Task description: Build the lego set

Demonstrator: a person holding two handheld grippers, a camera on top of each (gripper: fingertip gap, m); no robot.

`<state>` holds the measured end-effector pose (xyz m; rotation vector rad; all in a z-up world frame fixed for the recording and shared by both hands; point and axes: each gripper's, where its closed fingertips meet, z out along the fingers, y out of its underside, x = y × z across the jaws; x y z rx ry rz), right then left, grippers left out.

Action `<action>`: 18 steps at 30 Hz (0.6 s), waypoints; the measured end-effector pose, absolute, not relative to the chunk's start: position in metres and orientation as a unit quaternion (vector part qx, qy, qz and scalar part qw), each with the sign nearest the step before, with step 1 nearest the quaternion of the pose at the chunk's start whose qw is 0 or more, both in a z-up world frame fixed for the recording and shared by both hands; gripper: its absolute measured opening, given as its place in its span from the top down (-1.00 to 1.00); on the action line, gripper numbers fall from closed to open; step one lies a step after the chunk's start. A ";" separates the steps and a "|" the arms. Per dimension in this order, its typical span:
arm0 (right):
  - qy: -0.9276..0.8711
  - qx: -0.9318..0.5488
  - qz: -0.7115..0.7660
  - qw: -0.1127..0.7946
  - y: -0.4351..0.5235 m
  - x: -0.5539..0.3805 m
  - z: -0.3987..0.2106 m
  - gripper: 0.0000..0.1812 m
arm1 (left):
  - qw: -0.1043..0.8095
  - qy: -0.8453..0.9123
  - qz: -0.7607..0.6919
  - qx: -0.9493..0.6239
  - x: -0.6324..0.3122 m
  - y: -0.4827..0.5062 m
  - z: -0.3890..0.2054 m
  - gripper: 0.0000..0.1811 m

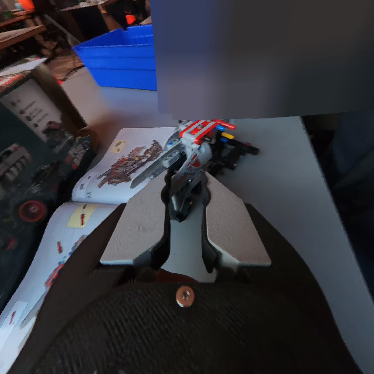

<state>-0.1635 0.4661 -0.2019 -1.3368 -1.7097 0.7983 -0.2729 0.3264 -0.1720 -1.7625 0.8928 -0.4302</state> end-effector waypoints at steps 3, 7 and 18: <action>-0.681 -0.529 0.305 0.403 0.467 -0.160 -0.205 0.73 | 0.493 0.435 -0.262 -0.706 -0.253 0.291 -0.169 0.61; -0.684 -0.539 0.302 0.388 0.469 -0.157 -0.211 0.73 | 0.517 0.436 -0.297 -0.674 -0.248 0.281 -0.150 0.65; -0.712 -0.559 0.280 0.319 0.467 -0.150 -0.240 0.73 | 0.529 0.396 -0.240 -0.711 -0.263 0.301 -0.151 0.40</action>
